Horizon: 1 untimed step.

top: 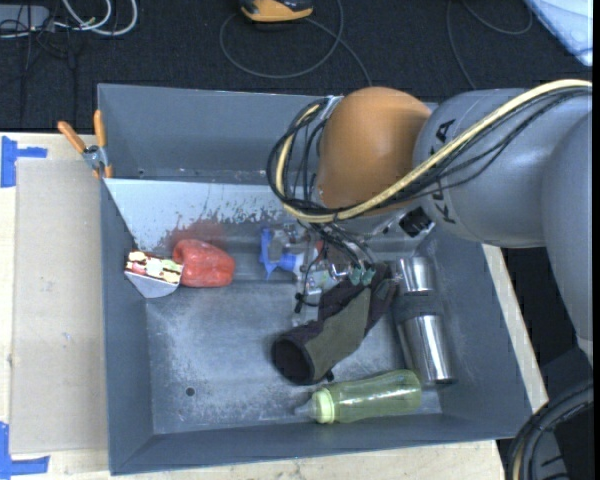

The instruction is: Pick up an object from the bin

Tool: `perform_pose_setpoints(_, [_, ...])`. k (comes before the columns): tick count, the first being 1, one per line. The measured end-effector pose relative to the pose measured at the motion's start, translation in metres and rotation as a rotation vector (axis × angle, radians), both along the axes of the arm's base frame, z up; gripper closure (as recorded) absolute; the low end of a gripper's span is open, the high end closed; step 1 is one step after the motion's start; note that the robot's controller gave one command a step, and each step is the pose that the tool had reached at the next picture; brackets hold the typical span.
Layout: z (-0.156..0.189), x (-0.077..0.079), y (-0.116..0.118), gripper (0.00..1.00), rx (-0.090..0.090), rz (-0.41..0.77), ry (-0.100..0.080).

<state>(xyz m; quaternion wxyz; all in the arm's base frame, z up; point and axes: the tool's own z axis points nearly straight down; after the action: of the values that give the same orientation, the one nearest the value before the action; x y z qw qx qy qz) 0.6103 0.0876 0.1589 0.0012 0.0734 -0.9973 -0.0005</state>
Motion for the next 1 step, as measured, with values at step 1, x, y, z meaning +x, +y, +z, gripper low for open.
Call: perform_pose_setpoints(1, [-0.0145,-0.0009,-0.0176,0.00,0.001,0.395,0.001])
